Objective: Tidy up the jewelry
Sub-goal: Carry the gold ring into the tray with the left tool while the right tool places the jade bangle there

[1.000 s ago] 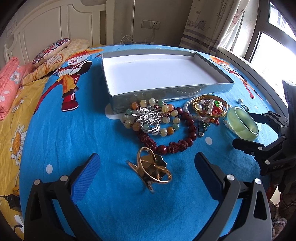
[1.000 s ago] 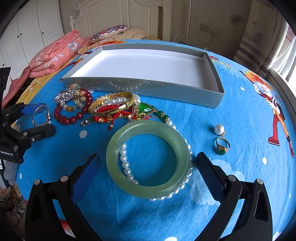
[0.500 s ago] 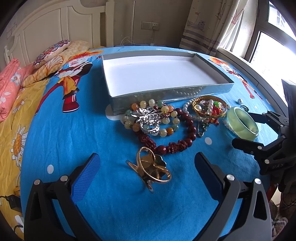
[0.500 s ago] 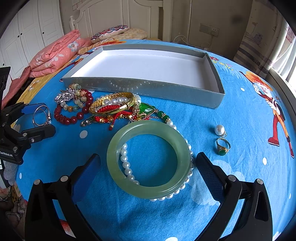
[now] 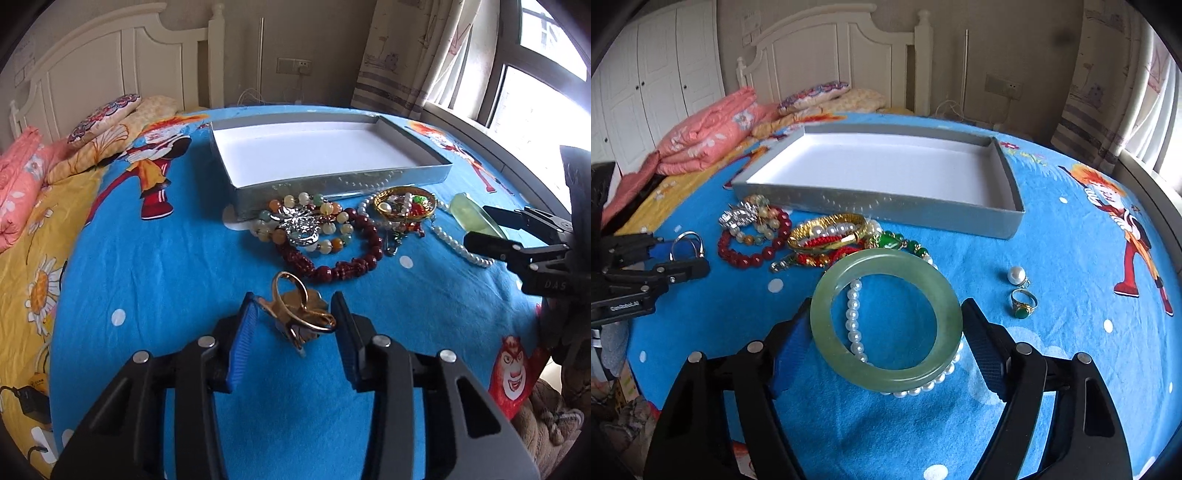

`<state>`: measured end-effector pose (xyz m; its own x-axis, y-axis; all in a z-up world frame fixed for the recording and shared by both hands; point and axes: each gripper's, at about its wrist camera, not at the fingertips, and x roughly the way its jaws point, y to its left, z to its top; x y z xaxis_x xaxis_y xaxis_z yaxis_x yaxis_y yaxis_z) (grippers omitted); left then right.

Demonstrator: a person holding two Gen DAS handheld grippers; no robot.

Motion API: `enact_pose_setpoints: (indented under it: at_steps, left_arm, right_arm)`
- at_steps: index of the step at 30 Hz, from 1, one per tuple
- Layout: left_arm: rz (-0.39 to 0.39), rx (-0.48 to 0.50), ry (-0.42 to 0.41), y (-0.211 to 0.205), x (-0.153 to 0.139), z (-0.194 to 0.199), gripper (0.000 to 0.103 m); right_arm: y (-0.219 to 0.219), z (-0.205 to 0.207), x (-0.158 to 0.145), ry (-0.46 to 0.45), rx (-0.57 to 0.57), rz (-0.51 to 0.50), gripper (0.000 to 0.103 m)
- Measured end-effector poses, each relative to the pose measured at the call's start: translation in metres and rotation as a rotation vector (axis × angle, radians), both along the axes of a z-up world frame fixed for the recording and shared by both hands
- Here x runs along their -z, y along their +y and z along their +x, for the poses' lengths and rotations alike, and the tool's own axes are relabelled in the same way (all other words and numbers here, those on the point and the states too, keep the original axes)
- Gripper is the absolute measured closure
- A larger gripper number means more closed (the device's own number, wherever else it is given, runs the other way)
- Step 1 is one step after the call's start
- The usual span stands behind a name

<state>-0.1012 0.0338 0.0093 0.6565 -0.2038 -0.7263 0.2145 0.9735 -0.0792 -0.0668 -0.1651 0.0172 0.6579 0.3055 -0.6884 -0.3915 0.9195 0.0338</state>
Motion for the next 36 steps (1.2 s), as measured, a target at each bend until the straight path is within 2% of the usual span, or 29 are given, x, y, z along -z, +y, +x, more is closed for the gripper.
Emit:
enact_pose_setpoints:
  at_steps: [4, 8, 12, 15, 22, 25, 31, 36]
  left_arm:
    - [0.018, 0.003, -0.031, -0.002, -0.008, -0.011, 0.062]
    - [0.009, 0.014, -0.079, -0.004, -0.029, -0.014, 0.062]
    - [0.009, 0.036, -0.115, -0.01, -0.051, -0.005, 0.062]
    - [0.025, 0.047, -0.12, -0.016, -0.061, 0.009, 0.062]
    - [0.009, 0.061, -0.066, -0.025, -0.065, 0.054, 0.062]
    - [0.024, 0.057, -0.035, -0.029, -0.061, 0.077, 0.062]
    - [0.061, 0.042, 0.037, -0.031, -0.053, 0.124, 0.062]
    - [0.128, 0.022, 0.117, -0.034, -0.048, 0.162, 0.062]
  right_arm:
    - [-0.012, -0.008, -0.009, -0.054, -0.024, 0.09, 0.026]
    - [-0.021, -0.012, -0.014, -0.074, -0.016, 0.15, 0.026]
    - [-0.03, -0.006, -0.018, -0.067, 0.005, 0.204, 0.026]
    - [-0.032, 0.0, -0.023, -0.072, 0.022, 0.2, 0.026]
    - [-0.03, 0.023, -0.045, -0.1, 0.038, 0.164, 0.026]
    - [-0.028, 0.046, -0.051, -0.091, 0.058, 0.14, 0.026]
    - [-0.018, 0.105, -0.05, -0.019, 0.054, 0.071, 0.026]
    - [-0.009, 0.145, -0.048, 0.079, 0.013, 0.01, 0.026]
